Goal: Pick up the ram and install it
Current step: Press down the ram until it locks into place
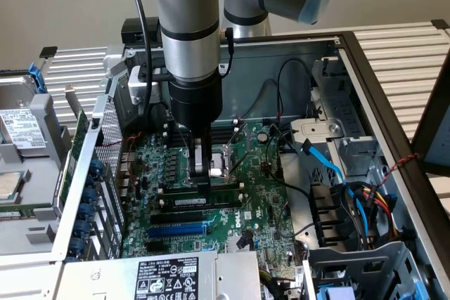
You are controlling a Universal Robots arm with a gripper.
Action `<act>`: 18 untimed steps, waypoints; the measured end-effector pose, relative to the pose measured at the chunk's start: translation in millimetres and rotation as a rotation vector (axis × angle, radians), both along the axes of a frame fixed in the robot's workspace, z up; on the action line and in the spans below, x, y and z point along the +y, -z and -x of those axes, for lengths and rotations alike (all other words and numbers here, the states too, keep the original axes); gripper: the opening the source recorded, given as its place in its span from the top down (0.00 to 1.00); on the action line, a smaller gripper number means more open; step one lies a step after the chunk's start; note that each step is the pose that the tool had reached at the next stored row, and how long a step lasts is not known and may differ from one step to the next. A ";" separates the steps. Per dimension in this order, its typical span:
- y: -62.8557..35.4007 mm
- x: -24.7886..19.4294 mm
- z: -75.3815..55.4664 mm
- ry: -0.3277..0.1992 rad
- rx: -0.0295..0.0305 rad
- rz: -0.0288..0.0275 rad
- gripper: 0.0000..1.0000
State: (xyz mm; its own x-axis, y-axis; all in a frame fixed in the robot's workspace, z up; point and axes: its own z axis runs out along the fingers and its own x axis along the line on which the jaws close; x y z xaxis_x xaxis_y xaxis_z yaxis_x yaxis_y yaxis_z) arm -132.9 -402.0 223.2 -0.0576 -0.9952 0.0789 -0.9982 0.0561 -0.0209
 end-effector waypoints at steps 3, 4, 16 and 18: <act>0.0 0.0 0.0 0.000 0.0000 0.0000 0.89; 0.0 0.0 0.0 0.000 0.0000 0.0000 0.89; -10.0 0.1 0.0 0.000 0.0024 0.0004 0.89; -13.6 0.0 0.0 0.000 0.0039 0.0014 0.89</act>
